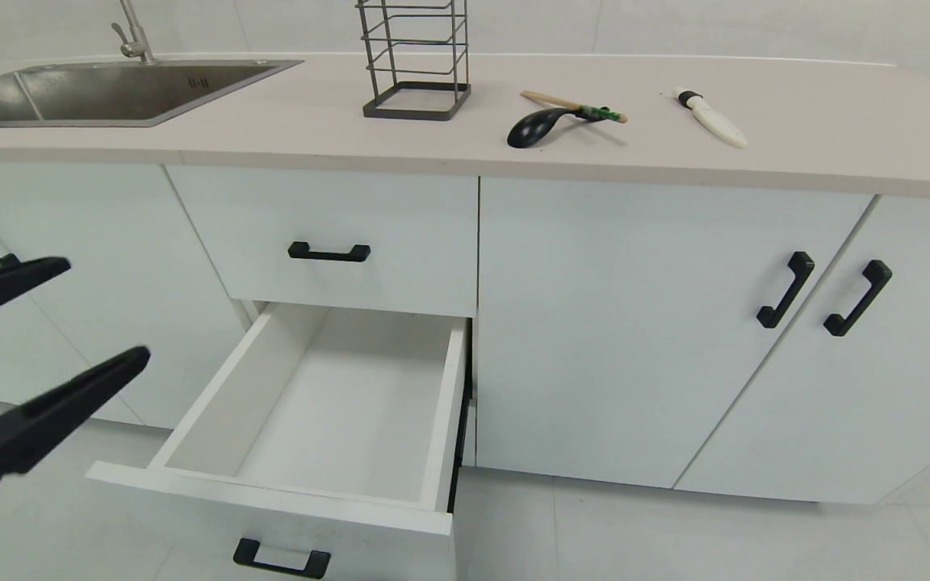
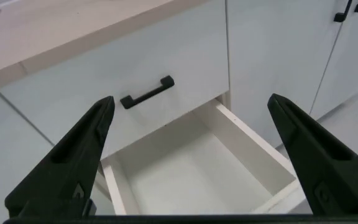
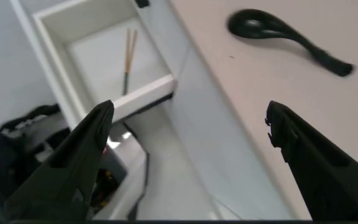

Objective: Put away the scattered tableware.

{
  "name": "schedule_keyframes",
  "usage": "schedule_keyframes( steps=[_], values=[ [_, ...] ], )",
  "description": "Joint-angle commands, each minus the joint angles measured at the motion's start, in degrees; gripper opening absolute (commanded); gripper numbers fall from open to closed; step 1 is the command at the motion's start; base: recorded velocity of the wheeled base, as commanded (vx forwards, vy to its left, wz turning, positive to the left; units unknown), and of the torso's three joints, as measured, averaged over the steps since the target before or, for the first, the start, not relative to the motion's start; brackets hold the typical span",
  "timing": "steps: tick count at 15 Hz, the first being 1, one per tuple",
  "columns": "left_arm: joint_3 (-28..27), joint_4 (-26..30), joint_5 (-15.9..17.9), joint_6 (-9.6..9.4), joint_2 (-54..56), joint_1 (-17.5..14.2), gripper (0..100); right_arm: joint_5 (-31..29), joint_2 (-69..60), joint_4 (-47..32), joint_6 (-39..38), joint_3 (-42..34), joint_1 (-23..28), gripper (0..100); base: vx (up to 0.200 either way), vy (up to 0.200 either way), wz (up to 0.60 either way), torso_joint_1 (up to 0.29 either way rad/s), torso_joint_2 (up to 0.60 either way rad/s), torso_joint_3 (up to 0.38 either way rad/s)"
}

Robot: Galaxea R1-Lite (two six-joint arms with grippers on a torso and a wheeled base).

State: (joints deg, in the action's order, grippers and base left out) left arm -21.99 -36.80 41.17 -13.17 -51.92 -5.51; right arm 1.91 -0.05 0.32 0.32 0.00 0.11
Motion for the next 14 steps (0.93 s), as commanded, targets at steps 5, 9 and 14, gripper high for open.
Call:
schedule_keyframes(
  steps=[5, 9, 14],
  values=[
    [21.7, 19.1, 0.6, 11.76, 42.8, -3.3, 100, 0.2, 0.0, 0.0, -0.1, 0.0, -0.1, 0, 0.0, 0.0, 0.0, 0.0, 0.0, 0.0],
    [21.7, 33.3, -17.6, 9.91, 46.1, -3.3, 100, 0.2, 0.0, 0.0, -0.1, 0.0, -0.1, 0, 0.0, 0.0, 0.0, 0.0, 0.0, 0.0],
    [21.8, 34.8, -30.7, 8.33, 45.2, -2.1, 100, 0.2, 0.0, 0.0, -0.1, 0.0, -0.1, 0, 0.0, 0.0, 0.0, 0.0, 0.0, 0.0]
  ],
)
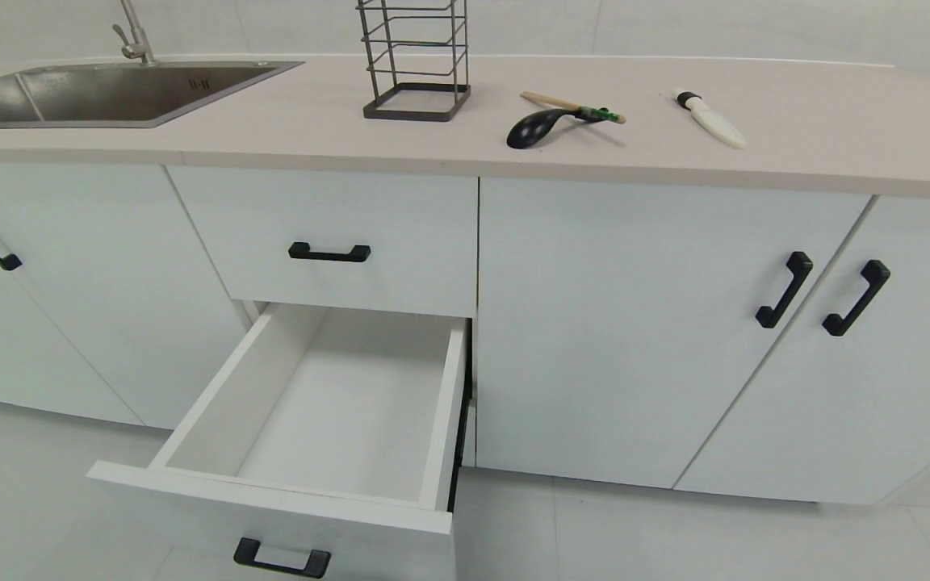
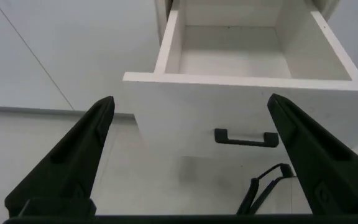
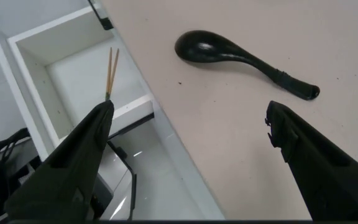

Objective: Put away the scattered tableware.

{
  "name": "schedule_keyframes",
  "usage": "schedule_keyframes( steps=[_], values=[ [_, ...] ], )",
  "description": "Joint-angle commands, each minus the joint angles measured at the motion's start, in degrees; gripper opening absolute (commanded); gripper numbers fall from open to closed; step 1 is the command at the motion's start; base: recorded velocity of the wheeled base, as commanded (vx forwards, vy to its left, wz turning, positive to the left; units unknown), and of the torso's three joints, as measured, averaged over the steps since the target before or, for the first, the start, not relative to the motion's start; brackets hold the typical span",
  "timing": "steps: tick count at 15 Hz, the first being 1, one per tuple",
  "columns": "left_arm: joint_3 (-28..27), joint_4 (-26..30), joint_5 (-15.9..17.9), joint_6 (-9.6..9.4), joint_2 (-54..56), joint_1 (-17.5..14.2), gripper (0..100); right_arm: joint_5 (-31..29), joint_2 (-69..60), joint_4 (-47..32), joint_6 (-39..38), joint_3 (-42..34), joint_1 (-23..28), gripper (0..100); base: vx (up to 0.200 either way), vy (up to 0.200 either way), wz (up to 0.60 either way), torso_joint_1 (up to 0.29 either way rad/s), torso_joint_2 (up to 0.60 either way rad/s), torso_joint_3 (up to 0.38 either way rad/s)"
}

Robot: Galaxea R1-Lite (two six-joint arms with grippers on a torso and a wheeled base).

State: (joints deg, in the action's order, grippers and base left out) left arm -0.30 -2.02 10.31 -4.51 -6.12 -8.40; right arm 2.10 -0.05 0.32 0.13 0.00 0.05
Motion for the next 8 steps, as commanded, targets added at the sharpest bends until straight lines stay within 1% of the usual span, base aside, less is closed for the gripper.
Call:
schedule_keyframes(
  steps=[1, 2, 3, 4, 5, 6, 7, 8],
  values=[
    [0.1, -0.1, 0.2, 0.03, -2.1, 10.9, 100, 0.0, 0.0, 0.0, 0.0, 0.0, 0.0, 0, 0.0, 0.0, 0.0, 0.0, 0.0, 0.0],
    [0.1, -0.1, 0.1, 0.82, -0.1, 16.4, 100, -0.1, 0.0, 0.0, 0.0, 0.0, 0.0, 0, 0.0, 0.0, 0.0, 0.0, 0.0, 0.0],
    [0.2, -0.3, -0.3, 0.99, 0.8, 15.1, 100, -0.1, 0.0, 0.0, 0.0, 0.0, 0.0, 0, 0.0, 0.0, 0.0, 0.0, 0.0, 0.0],
    [0.2, -0.3, -0.6, 1.26, 0.5, 15.1, 100, -0.1, 0.0, 0.0, 0.0, 0.0, 0.0, 0, 0.0, 0.0, 0.0, 0.0, 0.0, 0.0],
    [0.2, 1.8, -6.0, 2.23, 0.5, 14.1, 100, -0.1, 0.0, 0.0, 0.0, 0.0, 0.0, 0, 0.0, 0.0, 0.0, 0.0, 0.0, 0.0],
    [0.2, 2.5, -10.3, 4.25, 0.8, 11.9, 100, -0.1, 0.0, 0.0, 0.1, 0.0, 0.0, 0, 0.0, 0.0, 0.6, 0.002, 0.0, 0.002],
    [0.2, 2.4, -9.3, 4.42, 2.1, 9.6, 100, -0.1, 0.0, -0.1, 0.1, 0.0, 0.0, 0, 0.0, 0.0, 0.6, 0.007, 0.0, 0.002],
    [0.2, 2.3, -9.2, 4.33, 3.9, 9.0, 100, -0.1, 0.0, 0.0, 0.0, 0.0, 0.0, 0, 0.0, 0.0, 0.6, 0.002, 0.01, 0.002]
  ],
)
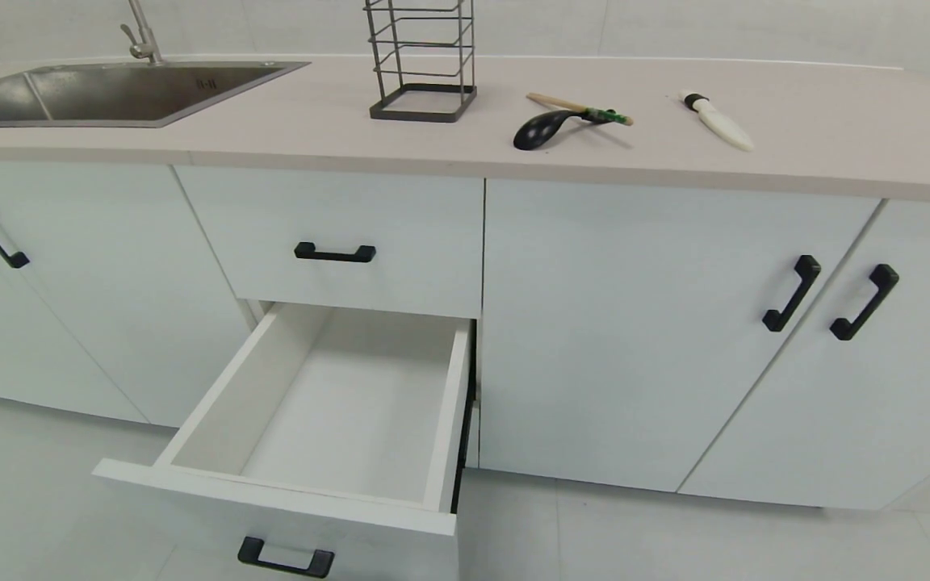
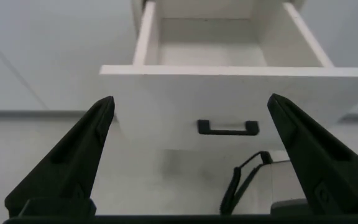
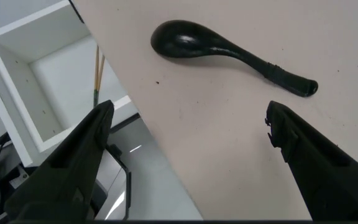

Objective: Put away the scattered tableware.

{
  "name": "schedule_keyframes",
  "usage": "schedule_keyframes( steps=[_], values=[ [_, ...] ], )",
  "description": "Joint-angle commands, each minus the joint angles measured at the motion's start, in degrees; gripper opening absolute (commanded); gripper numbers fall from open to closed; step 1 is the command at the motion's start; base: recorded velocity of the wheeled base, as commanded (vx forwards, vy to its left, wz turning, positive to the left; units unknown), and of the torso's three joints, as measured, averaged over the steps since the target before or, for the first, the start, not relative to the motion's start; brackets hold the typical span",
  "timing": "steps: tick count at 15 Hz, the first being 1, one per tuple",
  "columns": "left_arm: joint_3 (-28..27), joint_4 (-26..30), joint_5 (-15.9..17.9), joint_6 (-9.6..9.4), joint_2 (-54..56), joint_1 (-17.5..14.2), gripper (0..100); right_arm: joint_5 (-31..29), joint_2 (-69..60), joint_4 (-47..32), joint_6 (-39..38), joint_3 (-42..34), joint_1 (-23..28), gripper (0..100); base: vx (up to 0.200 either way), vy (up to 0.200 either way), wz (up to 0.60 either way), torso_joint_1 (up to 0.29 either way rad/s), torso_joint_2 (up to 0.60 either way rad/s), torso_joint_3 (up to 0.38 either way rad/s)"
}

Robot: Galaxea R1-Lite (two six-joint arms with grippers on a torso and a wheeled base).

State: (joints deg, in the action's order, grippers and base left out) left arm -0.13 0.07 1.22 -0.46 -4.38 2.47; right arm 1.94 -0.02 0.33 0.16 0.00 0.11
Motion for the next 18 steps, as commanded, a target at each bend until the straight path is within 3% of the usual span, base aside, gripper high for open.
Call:
schedule_keyframes(
  steps=[1, 5, 12, 16, 18],
  values=[
    [0.0, 0.2, 0.2, 0.02, 4.4, -2.4, 100, 0.0, 0.0, 0.0, 0.0, 0.0, -0.1, 0, 0.0, 0.0, 0.0, 0.0, 0.0, 0.0],
    [0.0, 0.1, 0.3, -1.12, 4.3, -2.4, 100, 0.0, 0.0, 0.0, 0.0, 0.0, 0.0, 0, 0.0, 0.0, 0.0, 0.0, 0.0, 0.0],
    [0.0, 0.2, 0.4, -0.5, 4.3, -2.4, 100, 0.0, 0.0, 0.0, 0.1, 0.0, 0.0, 0, 0.0, 0.0, 0.0, 0.008, -0.01, -0.004],
    [0.0, 0.2, 0.2, 0.81, 4.3, -2.4, 100, 0.0, 0.0, 0.0, 0.0, 0.0, -0.1, 0, 0.1, 0.0, 0.0, 0.209, -0.11, -0.091],
    [0.0, 0.2, 0.2, 0.55, 4.3, -2.4, 100, 0.0, 0.0, 0.0, 0.0, 0.0, -0.1, 0, 0.1, 0.0, 0.0, 0.259, -0.36, -0.19]
  ],
)
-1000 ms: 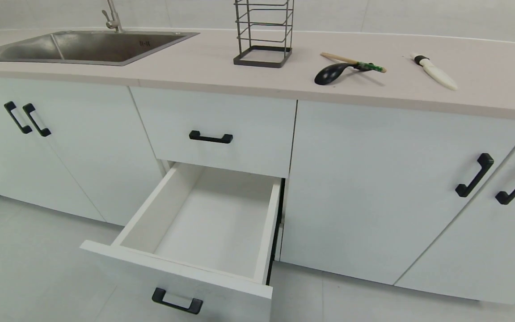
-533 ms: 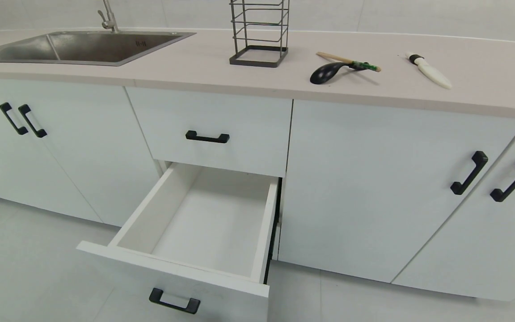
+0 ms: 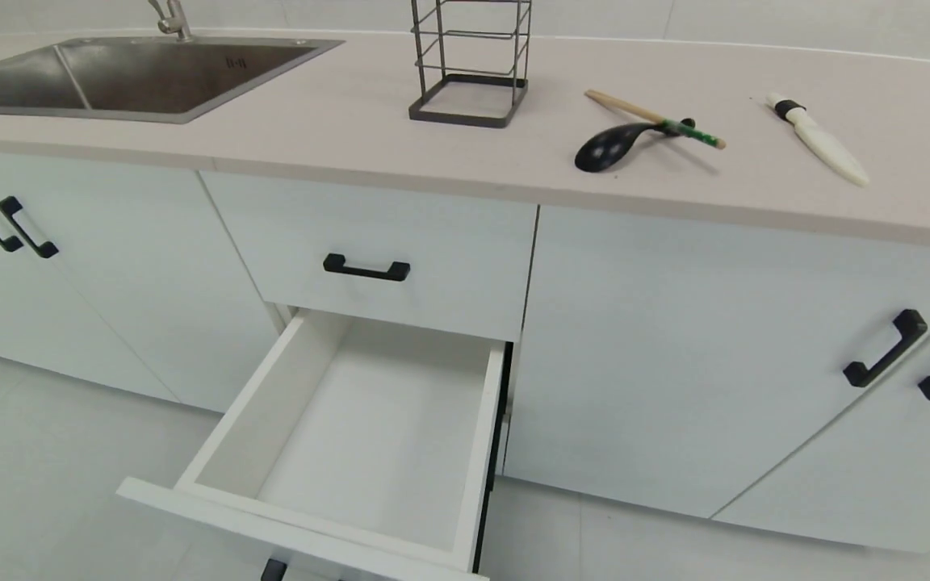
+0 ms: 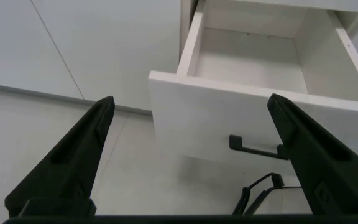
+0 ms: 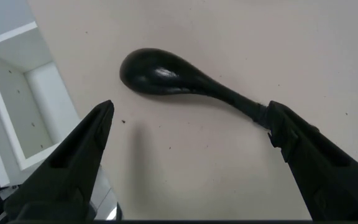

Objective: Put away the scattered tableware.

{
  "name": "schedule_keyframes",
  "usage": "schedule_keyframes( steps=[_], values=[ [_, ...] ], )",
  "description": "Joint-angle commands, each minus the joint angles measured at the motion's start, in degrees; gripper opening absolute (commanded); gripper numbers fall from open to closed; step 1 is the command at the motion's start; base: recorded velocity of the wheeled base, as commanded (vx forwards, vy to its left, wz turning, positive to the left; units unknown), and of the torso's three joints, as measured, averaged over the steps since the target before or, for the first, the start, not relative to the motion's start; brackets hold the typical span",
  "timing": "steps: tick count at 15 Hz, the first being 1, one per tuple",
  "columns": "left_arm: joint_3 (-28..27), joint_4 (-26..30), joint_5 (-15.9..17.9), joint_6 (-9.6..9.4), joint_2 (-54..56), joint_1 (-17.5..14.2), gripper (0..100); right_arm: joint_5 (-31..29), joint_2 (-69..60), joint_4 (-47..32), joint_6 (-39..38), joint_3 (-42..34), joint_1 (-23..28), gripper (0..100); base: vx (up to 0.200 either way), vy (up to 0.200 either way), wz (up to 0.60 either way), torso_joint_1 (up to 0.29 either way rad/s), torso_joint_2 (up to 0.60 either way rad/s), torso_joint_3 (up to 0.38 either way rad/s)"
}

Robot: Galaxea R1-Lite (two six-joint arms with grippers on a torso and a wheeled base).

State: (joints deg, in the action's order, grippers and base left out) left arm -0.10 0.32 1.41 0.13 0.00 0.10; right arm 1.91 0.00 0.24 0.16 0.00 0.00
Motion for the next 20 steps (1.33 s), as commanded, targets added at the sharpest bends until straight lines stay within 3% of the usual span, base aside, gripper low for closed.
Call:
schedule_keyframes(
  steps=[1, 4, 10, 20],
  values=[
    [0.0, -0.1, 0.0, 0.22, -0.1, 0.0, 100, 0.0, 0.0, 0.1, 0.0, 0.0, 0.0, 0, 0.0, 0.0, 0.0, 0.246, -0.69, -0.271],
    [0.0, -0.1, -0.3, 1.1, -0.1, 0.0, 100, 0.0, 0.0, 0.1, 0.0, 0.0, 0.0, 0, 0.0, 0.0, 0.0, 0.183, -0.59, -0.168],
    [0.0, -0.1, -0.3, 1.01, -0.1, 0.0, 100, 0.0, 0.0, 0.1, 0.1, 0.0, 0.0, 0, 0.0, 0.0, 0.0, 0.161, -0.48, -0.216],
    [0.0, -0.1, -0.4, 1.1, -0.1, 0.0, 100, 0.0, 0.0, 0.1, 0.0, 0.0, 0.0, 0, 0.0, 0.0, 0.0, 0.322, -0.51, -0.246]
  ],
)
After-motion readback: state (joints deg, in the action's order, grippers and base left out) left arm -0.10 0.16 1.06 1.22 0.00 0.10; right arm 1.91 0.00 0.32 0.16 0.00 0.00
